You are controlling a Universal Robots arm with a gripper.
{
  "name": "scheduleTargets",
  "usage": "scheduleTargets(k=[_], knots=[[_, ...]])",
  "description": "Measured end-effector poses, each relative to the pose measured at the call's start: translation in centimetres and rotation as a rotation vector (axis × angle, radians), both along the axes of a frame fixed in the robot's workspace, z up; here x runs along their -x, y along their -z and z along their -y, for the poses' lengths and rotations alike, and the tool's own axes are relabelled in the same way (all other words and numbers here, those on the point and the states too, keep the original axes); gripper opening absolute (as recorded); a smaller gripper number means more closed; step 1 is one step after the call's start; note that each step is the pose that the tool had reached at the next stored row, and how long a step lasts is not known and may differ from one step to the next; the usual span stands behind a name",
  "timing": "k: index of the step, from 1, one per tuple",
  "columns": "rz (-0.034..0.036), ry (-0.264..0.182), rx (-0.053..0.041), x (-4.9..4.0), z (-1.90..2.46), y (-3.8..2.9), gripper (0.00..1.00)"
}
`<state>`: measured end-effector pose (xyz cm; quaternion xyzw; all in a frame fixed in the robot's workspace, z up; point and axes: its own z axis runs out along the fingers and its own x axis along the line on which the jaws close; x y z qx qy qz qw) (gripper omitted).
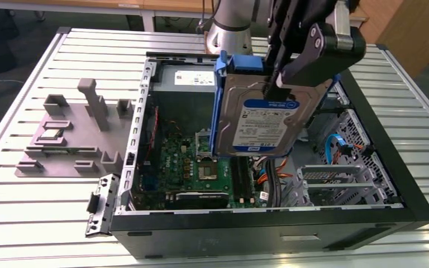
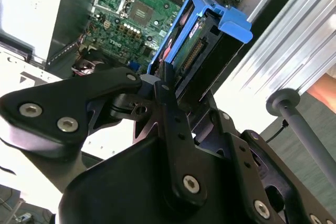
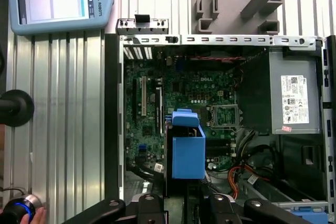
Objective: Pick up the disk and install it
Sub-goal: 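Insert the disk into the insertion slot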
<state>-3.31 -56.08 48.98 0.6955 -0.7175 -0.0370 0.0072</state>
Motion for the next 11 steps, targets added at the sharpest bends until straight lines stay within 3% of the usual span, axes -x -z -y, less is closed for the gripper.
scheduleTargets(k=[4, 11], knots=[[-0.0001, 0.0, -0.0001, -0.34, 0.36, 0.0, 0.35], [-0.0014, 0.0, -0.0001, -2.04, 0.73, 0.01, 0.35]])
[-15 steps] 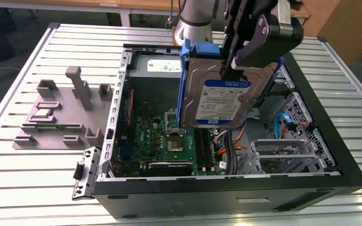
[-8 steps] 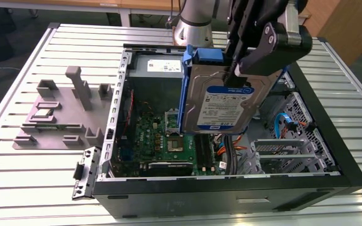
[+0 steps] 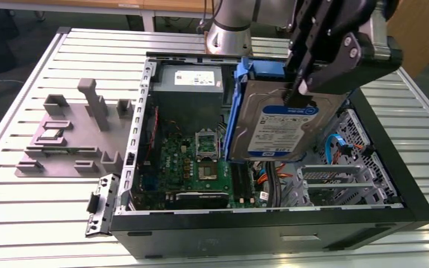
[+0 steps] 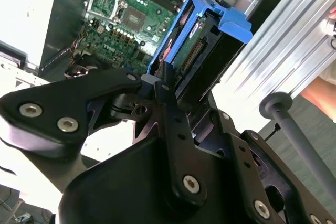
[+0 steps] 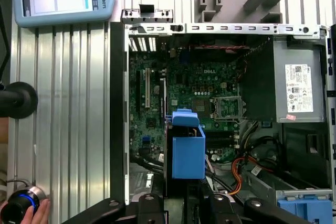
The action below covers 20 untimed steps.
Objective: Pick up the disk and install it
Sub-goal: 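Insert the disk into the insertion slot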
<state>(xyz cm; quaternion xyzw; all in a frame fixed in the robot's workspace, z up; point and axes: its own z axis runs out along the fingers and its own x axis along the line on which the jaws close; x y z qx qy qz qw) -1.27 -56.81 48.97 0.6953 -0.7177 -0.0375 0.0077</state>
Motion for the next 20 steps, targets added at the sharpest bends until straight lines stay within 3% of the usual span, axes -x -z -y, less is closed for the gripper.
scheduleTargets(k=[20], knots=[[-0.0063, 0.0, -0.0001, -6.56, 0.4, 0.01, 0.35]])
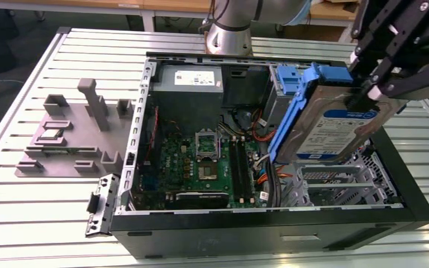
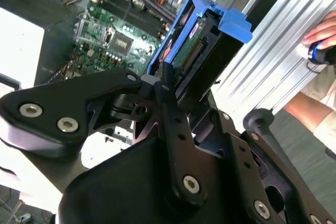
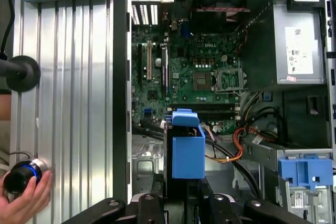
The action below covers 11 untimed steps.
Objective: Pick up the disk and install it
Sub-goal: 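Insert the disk into the insertion slot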
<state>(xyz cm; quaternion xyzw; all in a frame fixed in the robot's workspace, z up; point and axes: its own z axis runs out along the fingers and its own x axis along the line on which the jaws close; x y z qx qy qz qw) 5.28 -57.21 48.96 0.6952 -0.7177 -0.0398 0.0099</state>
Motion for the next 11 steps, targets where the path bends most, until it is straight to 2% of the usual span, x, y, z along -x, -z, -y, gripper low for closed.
scheduleTargets(k=[8, 11], knots=[[-0.0028, 0.0, 0.0, -2.98, 0.11, 0.0, 0.35], [-0.0031, 0.0, 0.0002, -3.4, 0.11, 0.0, 0.35]])
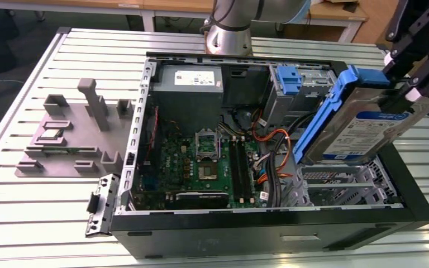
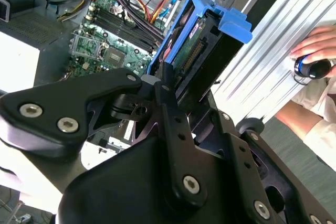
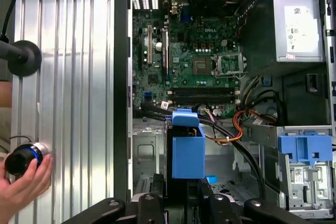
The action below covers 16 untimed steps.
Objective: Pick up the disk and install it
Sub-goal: 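Insert the disk into the insertion slot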
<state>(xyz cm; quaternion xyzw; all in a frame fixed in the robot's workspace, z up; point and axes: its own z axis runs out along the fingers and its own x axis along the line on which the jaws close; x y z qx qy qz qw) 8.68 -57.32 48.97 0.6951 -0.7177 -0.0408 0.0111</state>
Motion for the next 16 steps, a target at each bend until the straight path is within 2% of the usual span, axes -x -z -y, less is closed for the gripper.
scheduleTargets(k=[3, 7, 9, 16], knots=[[0.0, 0.0, -0.0003, -0.01, 0.03, 0.01, 0.35], [0.0, 0.0, 0.0002, -0.21, 0.63, 0.03, 0.35], [0.0, 0.0, -0.0002, -0.39, 0.78, 0.09, 0.35], [0.0, 0.0, -0.0001, -1.98, 0.8, 0.42, 0.35]])
